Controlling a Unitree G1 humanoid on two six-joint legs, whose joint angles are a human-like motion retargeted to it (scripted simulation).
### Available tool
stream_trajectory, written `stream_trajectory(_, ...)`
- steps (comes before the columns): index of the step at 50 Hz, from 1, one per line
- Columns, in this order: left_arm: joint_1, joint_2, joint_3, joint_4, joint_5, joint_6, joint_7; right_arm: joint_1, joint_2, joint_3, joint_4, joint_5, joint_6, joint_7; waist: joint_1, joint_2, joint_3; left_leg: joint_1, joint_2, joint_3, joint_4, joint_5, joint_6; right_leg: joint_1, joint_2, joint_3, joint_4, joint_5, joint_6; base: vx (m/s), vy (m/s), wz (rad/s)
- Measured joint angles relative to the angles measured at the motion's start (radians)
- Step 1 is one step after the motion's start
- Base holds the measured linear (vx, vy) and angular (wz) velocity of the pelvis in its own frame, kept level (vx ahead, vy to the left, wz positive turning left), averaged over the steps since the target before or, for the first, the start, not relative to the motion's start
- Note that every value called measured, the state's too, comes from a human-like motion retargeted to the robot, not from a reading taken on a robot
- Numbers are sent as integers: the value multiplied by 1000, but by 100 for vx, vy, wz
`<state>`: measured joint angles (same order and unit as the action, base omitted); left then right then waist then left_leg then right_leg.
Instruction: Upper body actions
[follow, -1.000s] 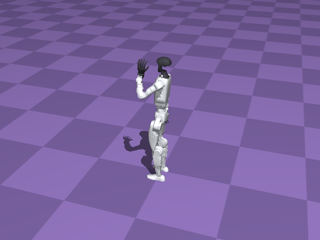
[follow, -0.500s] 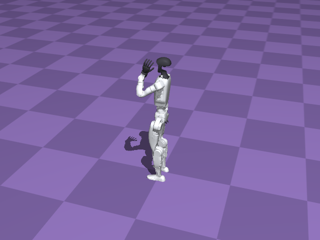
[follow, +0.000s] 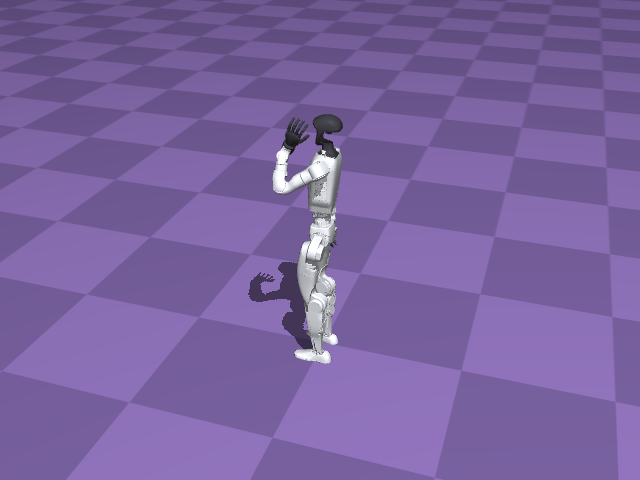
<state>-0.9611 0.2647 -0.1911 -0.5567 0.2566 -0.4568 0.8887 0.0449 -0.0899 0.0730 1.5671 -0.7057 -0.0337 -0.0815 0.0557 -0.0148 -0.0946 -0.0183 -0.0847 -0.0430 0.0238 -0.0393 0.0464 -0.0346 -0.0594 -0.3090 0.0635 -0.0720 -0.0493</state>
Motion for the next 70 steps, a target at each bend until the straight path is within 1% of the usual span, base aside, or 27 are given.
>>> stream_trajectory(9, 104, 41, 77, 32, -5, 31, 44, -4, 1, -8, -1, -1, -1, 2, -1, 5, 6, 0, 0, 2, 0, -1, -1, -2, 1, 5, 0, 0, -2, 0, 0, 0)
stream_trajectory(17, 324, 117, 196, 147, -41, 38, 4, -12, -1, -14, -3, 3, -2, 3, -8, 11, 17, -1, 1, 4, 0, -2, -1, -5, 3, 10, 0, 0, -3, 0, 0, 0)
stream_trajectory(20, 447, 153, 233, 214, -47, 19, -31, -19, -2, -12, -2, 4, -2, 5, -15, 13, 21, -3, 2, 5, 0, -2, -2, -7, 4, 10, 1, -1, -4, 0, 0, 0)
stream_trajectory(25, 674, 188, 281, 344, -34, -12, -125, -24, -1, -8, -3, 8, -3, 6, -26, 14, 29, -5, 2, 4, 0, -3, -2, -9, 4, 9, 0, -1, -4, 0, 0, 0)
stream_trajectory(29, 843, 176, 276, 478, -39, -35, -208, -26, -2, 0, -4, 10, -4, 5, -34, 14, 32, -6, 2, 3, -1, -3, -2, -10, 4, 9, -1, -1, -4, 0, 0, 0)
stream_trajectory(32, 953, 145, 260, 589, -69, -53, -332, -28, -2, 5, -3, 12, -4, 6, -37, 14, 34, -8, 2, 2, 0, -3, -1, -11, 4, 8, -2, -1, -3, 0, 0, 0)
stream_trajectory(36, 1075, 115, 243, 738, -37, -101, -511, -31, -3, 11, -2, 14, -4, 7, -40, 13, 39, -9, 1, 2, 0, -4, -1, -11, 2, 5, -2, -2, -3, 0, 0, 0)
stream_trajectory(38, 1125, 105, 239, 809, 14, -125, -558, -33, -4, 15, -3, 12, -3, 6, -41, 13, 42, -9, 1, 1, -1, -4, -1, -11, 2, 4, -2, -2, -2, 0, 0, 0)
stream_trajectory(43, 1231, 101, 256, 941, 189, -197, -606, -38, -5, 27, -5, 3, 1, 2, -48, 11, 46, -12, 1, -1, -1, -4, -1, -13, 1, 2, -3, -2, -2, 0, 0, 0)
stream_trajectory(47, 1305, 113, 266, 1016, 268, -236, -655, -34, -7, 35, -5, 5, 0, -2, -52, 11, 46, -11, 2, -1, -2, -5, -1, -12, 2, 2, -5, -2, -1, 0, 0, 0)
stream_trajectory(50, 1345, 121, 259, 1084, 270, -275, -744, -35, -9, 37, -6, 9, 0, 2, -53, 12, 47, -12, 3, 0, -1, -5, -1, -14, 2, 2, -3, -3, -1, 0, 0, 0)
stream_trajectory(53, 1374, 134, 226, 1141, 229, -306, -843, -35, -12, 40, -7, 14, 0, 2, -55, 14, 48, -13, 3, 0, -1, -6, -1, -14, 3, 1, -3, -3, -1, 0, 0, 0)
stream_trajectory(55, 1392, 146, 200, 1159, 216, -320, -877, -32, -13, 44, -8, 16, -1, 0, -57, 16, 48, -12, 3, 0, -1, -6, -1, -12, 3, -1, -5, -3, -1, 0, 0, 0)
stream_trajectory(60, 1411, 161, 122, 1188, 225, -333, -879, -28, -13, 50, -11, 15, -1, -1, -60, 15, 47, -14, 3, -3, -1, -5, -1, -11, 2, -6, -7, -3, 0, 0, 0, 0)
stream_trajectory(63, 1408, 141, 76, 1221, 244, -321, -868, -26, -11, 52, -12, 11, -1, 2, -61, 13, 45, -15, 2, -4, -2, -4, -1, -11, 1, -7, -7, -2, 0, 0, 0, 0)
stream_trajectory(66, 1381, 101, 35, 1291, 278, -274, -823, -29, -8, 50, -11, 6, 1, 5, -61, 11, 43, -18, 1, -5, -1, -4, 0, -16, 0, -6, -5, -2, 1, 0, 0, 0)
stream_trajectory(70, 1348, 40, 19, 1387, 336, -183, -688, -29, -5, 46, -9, 7, 1, 5, -59, 8, 41, -19, 0, -3, -1, -4, 0, -18, 0, -1, -5, -1, 0, 0, 0, 0)
